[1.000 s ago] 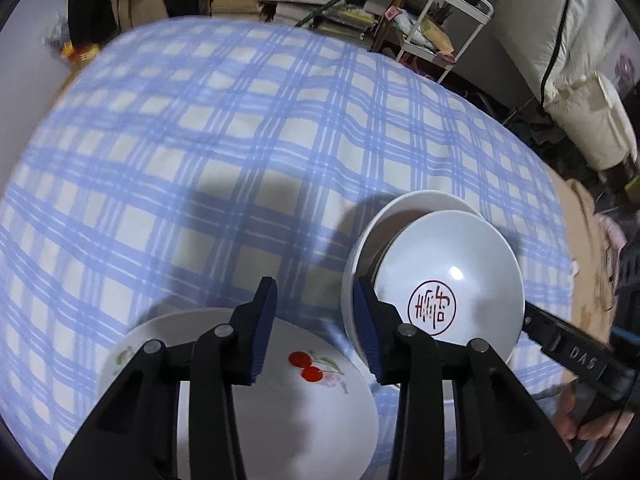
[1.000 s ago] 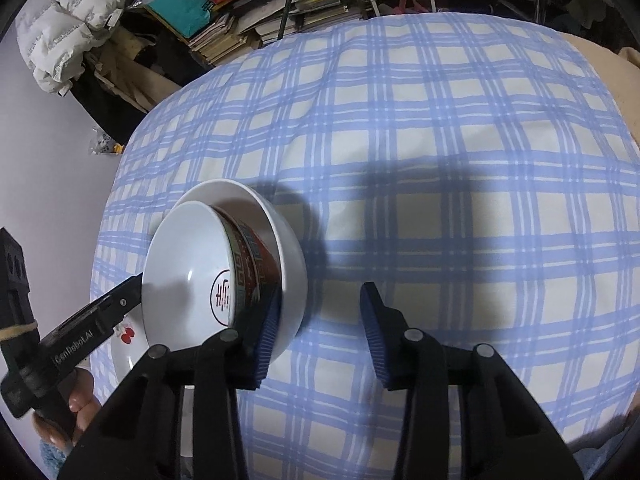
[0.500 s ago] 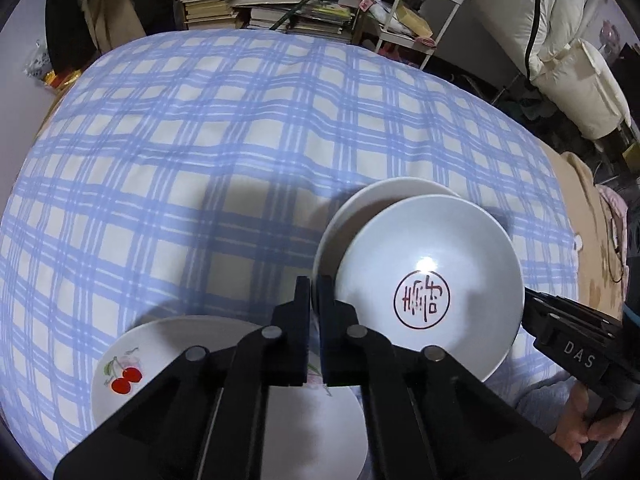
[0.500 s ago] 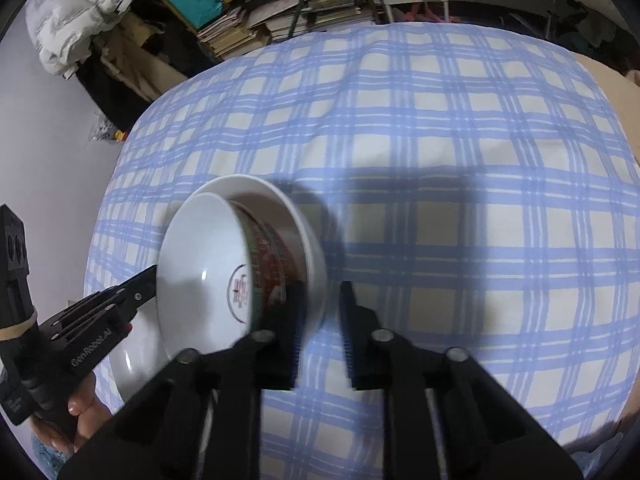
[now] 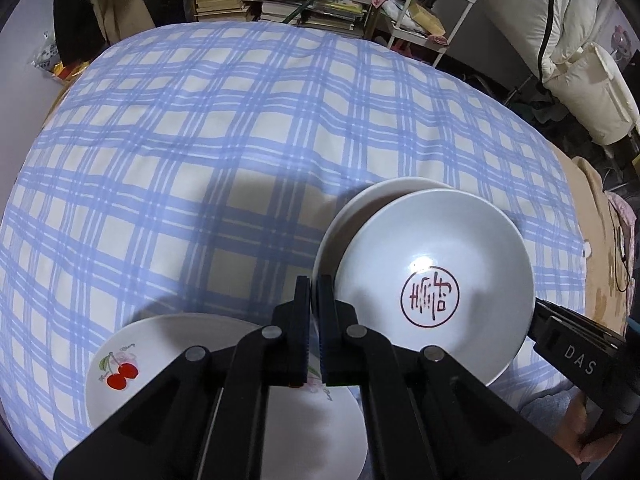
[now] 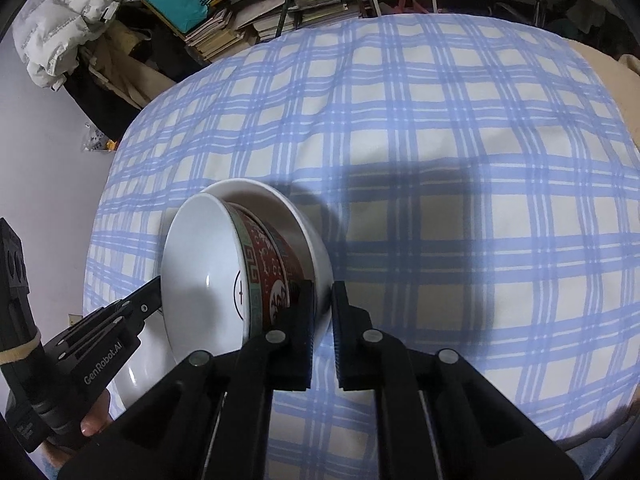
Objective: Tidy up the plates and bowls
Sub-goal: 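Lift the bowl stack with both grippers and carry it over the cherry plate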
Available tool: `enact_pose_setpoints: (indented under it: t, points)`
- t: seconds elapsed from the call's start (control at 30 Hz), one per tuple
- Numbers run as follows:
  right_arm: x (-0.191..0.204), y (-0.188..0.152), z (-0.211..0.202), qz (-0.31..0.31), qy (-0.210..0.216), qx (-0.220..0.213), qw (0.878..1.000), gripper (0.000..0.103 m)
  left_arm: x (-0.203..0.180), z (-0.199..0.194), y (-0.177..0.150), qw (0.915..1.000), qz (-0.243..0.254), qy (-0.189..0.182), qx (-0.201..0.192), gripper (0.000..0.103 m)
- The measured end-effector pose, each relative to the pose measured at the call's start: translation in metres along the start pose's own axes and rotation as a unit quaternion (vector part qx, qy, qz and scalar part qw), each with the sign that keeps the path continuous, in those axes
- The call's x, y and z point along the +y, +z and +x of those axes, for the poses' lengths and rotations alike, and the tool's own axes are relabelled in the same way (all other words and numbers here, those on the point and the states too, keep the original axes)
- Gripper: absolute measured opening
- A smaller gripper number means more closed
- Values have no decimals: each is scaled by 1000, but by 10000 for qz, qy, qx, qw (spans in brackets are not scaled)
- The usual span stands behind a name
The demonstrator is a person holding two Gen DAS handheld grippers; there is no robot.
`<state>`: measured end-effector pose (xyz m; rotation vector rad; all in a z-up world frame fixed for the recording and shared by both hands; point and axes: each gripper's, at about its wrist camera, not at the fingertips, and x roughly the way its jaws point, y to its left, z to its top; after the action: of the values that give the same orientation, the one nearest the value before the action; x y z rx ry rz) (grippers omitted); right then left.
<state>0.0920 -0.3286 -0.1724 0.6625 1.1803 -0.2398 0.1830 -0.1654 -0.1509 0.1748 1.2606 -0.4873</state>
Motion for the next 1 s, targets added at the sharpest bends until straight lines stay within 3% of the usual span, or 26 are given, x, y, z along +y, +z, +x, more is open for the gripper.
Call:
enact_pose_setpoints:
  t: [0.23,0.53,0.87,1.0]
  points:
    - [11,-2,-1,-105,-278,-148,9995,11,-7,4,2,9995,123,280,40,2]
    - [10,2,0,-116,-265,-134,9995,11,3,7,5,9997,-247,-25,48,2]
    - [8,2,1,-15,-217,-119,9997,11,9,9,10,9993,-285,-190,144,3]
    - [4,3,0,375,-159,-50,9992,12,7,8,9,9994,-281,-129,120,3]
